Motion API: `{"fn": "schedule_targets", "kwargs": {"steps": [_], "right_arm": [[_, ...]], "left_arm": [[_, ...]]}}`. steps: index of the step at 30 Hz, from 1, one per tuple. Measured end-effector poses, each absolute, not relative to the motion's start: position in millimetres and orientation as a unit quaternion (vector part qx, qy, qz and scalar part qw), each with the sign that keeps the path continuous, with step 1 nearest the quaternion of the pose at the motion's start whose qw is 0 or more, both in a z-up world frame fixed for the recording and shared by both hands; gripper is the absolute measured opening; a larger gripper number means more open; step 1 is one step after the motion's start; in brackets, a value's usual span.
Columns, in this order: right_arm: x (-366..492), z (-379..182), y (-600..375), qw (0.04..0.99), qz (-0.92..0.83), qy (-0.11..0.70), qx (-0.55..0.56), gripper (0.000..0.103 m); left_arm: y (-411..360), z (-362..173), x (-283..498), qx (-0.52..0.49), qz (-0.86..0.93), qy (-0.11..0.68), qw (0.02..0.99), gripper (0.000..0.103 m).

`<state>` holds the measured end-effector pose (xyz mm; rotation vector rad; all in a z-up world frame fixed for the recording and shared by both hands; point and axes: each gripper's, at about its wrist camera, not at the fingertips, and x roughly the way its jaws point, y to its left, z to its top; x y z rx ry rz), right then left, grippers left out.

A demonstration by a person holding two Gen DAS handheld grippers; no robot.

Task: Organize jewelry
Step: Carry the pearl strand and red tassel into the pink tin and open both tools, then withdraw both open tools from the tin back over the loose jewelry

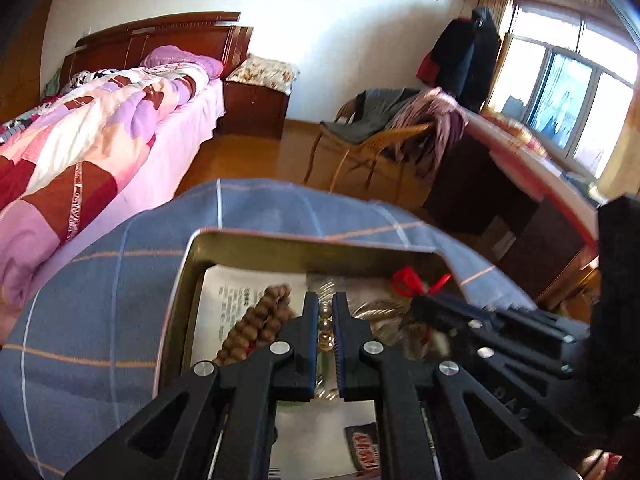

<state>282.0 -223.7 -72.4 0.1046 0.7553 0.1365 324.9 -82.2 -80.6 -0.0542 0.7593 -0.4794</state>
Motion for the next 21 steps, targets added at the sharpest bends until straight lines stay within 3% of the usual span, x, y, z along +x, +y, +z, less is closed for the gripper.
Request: {"fn": "schedule_targets", "kwargs": {"steps": [1,3,4,5,6,7,9,11,18,21], "right_arm": [[280.8,-72.8,-224.1,0.927,0.064,0.367,0.049,0.014],[281.3,-71.8,-223.7,0.928,0.068,0.364,0.050,0.028],[280.5,-69.8,-224.1,0.930,0.068,0.358,0.052,0.043],[277.5,-66.2,-224.4,0.934,0.070,0.348,0.053,0.053],[276.0,-63.5,-224.8,0.936,0.067,0.341,0.053,0.057],[274.3,-60.8,-226.2,0.940,0.061,0.332,0.051,0.057],[271.7,-57.4,-232.5,0.942,0.060,0.324,0.067,0.057],[271.3,-56.2,-238.0,0.941,0.061,0.320,0.087,0.057],[261.8,-48.6,-243.5,0.943,0.037,0.316,0.096,0.057],[247.8,-42.4,-245.8,0.947,0.028,0.306,0.096,0.069]], "left_arm": [[-83.6,-81.5,324.7,-0.017,-0.222,0.368,0.903,0.006],[-85.3,-82.8,325.2,-0.002,-0.207,0.369,0.906,0.007],[-85.6,-82.4,324.9,0.000,-0.203,0.369,0.907,0.008],[-85.7,-81.8,324.6,0.002,-0.198,0.370,0.908,0.016],[-85.8,-82.5,325.5,0.003,-0.192,0.371,0.909,0.027],[-84.7,-81.1,324.7,0.004,-0.182,0.371,0.911,0.034],[-80.6,-76.9,323.7,-0.007,-0.160,0.366,0.917,0.062],[-74.8,-71.5,320.1,-0.017,-0.137,0.355,0.925,0.072],[-71.0,-58.0,309.0,0.023,-0.103,0.348,0.932,0.072],[-68.7,-54.2,296.9,0.036,-0.097,0.345,0.933,0.073]]}}
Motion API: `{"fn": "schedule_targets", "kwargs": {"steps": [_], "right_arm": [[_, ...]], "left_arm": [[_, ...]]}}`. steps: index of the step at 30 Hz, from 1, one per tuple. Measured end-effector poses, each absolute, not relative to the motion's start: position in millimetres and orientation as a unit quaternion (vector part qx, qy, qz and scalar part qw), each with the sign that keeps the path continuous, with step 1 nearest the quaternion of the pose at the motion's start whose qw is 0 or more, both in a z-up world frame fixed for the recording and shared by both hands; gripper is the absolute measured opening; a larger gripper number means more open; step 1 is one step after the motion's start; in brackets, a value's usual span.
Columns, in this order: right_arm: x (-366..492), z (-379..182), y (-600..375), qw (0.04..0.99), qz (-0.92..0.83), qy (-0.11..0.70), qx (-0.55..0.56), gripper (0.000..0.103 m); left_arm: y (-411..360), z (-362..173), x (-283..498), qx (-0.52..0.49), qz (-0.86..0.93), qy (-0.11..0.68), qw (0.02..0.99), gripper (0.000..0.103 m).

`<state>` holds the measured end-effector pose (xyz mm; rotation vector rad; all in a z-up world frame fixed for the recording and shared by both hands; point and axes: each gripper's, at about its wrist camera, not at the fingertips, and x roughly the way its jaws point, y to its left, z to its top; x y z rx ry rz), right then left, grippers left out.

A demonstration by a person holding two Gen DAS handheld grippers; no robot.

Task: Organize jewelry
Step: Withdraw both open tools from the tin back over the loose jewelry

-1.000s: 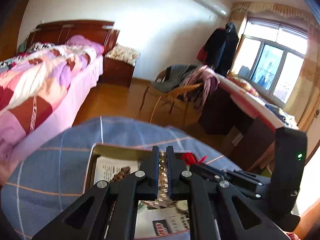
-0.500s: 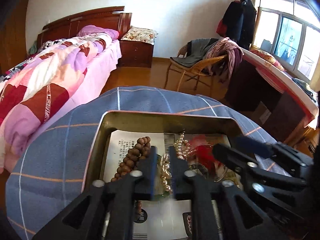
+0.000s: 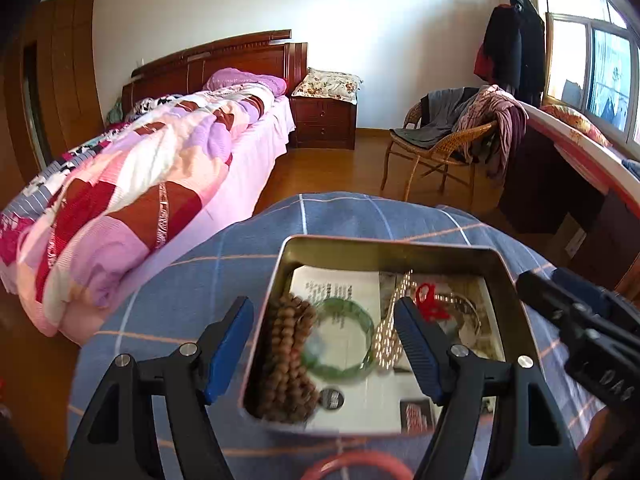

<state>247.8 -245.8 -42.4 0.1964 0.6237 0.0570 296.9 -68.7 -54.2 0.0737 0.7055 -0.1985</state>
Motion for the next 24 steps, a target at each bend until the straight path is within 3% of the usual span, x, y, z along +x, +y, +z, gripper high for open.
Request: {"fn": "schedule_targets", "kwargs": {"steps": [2,24], "right_arm": [[235.3,-40.0,-247.4,0.948,0.021,0.303,0.097,0.073],[143.2,-47.1,-229.5,0.938,0.027,0.327,0.110,0.077]], "left_arm": [[-66.6,-53.7,288.5,0.041,-0.092,0.345,0.933,0.073],[-44.1,-60.3,194.9,0.056,-0.076,0.361,0.928,0.073]]}}
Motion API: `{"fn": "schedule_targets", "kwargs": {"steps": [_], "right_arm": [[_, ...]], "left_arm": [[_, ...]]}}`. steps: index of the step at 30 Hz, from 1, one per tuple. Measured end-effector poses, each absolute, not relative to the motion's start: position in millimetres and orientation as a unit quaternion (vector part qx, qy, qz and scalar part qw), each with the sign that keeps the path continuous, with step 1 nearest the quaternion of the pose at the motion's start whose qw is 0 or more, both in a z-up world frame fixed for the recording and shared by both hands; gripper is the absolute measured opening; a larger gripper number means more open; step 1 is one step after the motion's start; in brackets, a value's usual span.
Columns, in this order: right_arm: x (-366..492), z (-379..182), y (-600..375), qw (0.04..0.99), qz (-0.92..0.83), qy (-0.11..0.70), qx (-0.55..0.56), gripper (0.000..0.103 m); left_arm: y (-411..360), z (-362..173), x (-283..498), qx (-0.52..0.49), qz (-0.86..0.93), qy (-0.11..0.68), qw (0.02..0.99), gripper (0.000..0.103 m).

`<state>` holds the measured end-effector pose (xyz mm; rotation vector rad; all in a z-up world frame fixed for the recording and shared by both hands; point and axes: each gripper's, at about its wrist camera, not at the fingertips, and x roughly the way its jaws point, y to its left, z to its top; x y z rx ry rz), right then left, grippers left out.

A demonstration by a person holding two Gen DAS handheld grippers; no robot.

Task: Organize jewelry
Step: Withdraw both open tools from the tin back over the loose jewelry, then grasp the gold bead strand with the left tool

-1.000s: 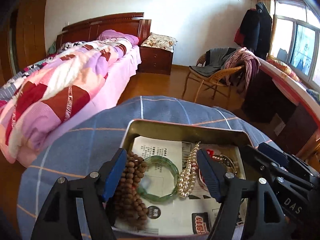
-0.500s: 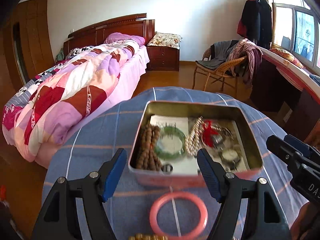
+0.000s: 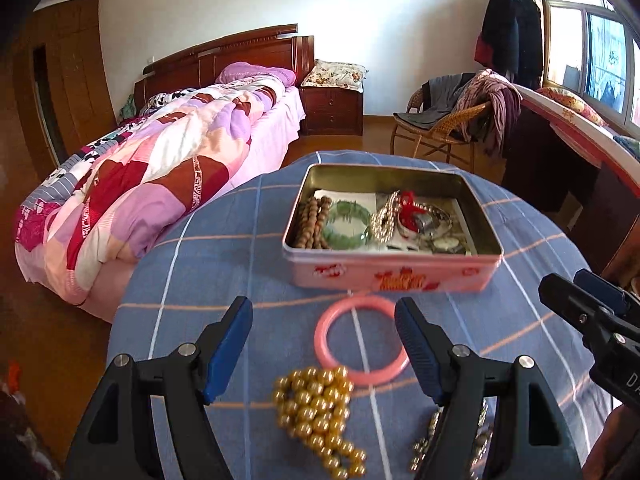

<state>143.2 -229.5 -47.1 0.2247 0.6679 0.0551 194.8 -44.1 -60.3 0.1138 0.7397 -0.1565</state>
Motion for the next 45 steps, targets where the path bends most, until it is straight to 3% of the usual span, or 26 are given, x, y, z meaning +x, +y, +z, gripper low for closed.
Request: {"fn": "schedule_targets", "kwargs": {"steps": [31,45], "right_arm": [[97.3,-67.2,-221.3,0.933,0.031,0.348,0.091,0.077],[84.2,-75.7,-211.8,0.930,0.029,0.364,0.047,0.077]], "left_arm": [[27.0,-102.0,130.3,0.025,-0.070,0.391,0.917,0.073],[-5.0,-108.5,161.2,0.014,-0.111,0.414,0.903,0.073]]}}
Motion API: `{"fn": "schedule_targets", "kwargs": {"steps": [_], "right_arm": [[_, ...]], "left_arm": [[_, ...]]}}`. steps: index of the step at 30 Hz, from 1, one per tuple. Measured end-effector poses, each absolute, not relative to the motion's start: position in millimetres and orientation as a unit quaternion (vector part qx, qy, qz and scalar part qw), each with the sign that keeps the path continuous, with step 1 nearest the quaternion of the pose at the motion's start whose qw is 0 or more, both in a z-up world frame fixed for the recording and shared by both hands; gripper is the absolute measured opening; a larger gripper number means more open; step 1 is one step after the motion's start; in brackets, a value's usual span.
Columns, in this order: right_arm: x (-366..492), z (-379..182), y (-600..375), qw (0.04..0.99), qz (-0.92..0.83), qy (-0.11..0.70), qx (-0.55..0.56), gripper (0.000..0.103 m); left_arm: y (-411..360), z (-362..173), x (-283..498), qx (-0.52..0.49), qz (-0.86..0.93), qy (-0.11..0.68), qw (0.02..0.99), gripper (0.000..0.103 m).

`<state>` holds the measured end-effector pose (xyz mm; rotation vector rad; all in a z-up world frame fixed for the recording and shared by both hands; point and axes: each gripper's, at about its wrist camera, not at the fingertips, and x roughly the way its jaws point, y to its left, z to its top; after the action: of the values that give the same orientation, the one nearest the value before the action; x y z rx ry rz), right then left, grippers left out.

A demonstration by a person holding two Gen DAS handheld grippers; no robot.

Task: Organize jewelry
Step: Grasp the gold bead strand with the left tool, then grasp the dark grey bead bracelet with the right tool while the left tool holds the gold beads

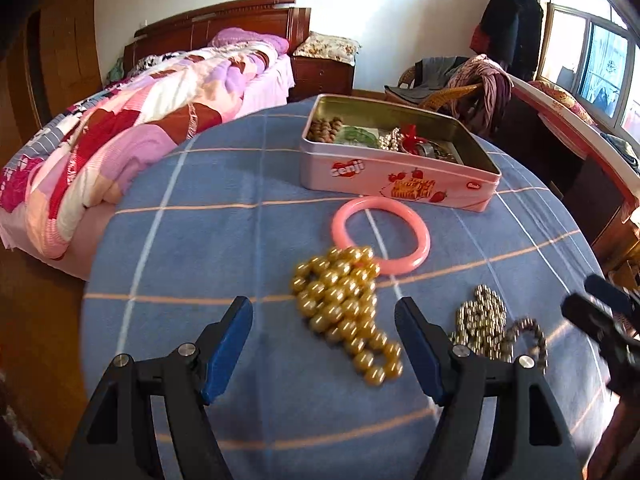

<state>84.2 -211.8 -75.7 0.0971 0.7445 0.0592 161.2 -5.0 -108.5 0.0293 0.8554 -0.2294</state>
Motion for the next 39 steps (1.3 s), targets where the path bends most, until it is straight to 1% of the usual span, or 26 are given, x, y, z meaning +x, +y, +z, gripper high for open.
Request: {"fn": "schedule_targets", "kwargs": {"steps": [4,10,11,12,14,18,20,21,23,25,27,30,39], "right_arm": [[82.4,-71.5,-218.5,0.932,0.022,0.358,0.050,0.077],[86.0,-75.2,-221.6,0.928,0.027,0.367,0.066,0.077],[86.2,-76.4,-220.7,0.927,0.030,0.369,0.065,0.077],[86.2,-77.6,-219.2,0.926,0.032,0.371,0.063,0.077],[85.1,-79.9,-216.0,0.924,0.041,0.376,0.061,0.077],[84.8,-84.9,-207.6,0.917,0.059,0.391,0.053,0.077],[84.3,-87.1,-203.8,0.914,0.064,0.397,0.049,0.079],[83.5,-88.2,-201.6,0.913,0.067,0.399,0.046,0.080],[82.5,-90.5,-198.3,0.912,0.069,0.402,0.039,0.084],[82.9,-93.4,-196.1,0.909,0.073,0.409,0.037,0.085],[83.5,-97.7,-193.2,0.904,0.080,0.418,0.036,0.085],[84.2,-101.6,-188.6,0.900,0.080,0.428,0.028,0.085],[85.5,-105.4,-171.5,0.891,0.085,0.445,-0.016,0.085]], "left_arm": [[-15.0,-117.6,173.7,0.008,-0.119,0.443,0.889,0.073],[-16.8,-121.4,178.3,0.010,-0.109,0.456,0.883,0.073],[-16.8,-121.1,177.4,0.013,-0.107,0.454,0.884,0.065],[-17.3,-120.6,177.3,0.022,-0.105,0.452,0.886,0.047],[-16.3,-119.6,177.6,0.032,-0.110,0.448,0.887,0.032],[-5.2,-117.9,176.0,0.008,-0.131,0.448,0.884,0.031],[-1.5,-117.4,168.9,0.008,-0.136,0.443,0.886,0.030],[-0.8,-116.4,165.6,0.009,-0.137,0.439,0.888,0.020],[3.9,-111.7,156.1,0.004,-0.151,0.430,0.890,0.017],[10.5,-105.3,147.4,-0.003,-0.158,0.420,0.894,0.015],[14.0,-99.1,142.4,-0.002,-0.161,0.407,0.899,0.010],[17.9,-93.7,139.2,0.005,-0.163,0.403,0.901,0.010],[26.4,-99.2,139.4,0.005,-0.162,0.413,0.896,0.010]]}}
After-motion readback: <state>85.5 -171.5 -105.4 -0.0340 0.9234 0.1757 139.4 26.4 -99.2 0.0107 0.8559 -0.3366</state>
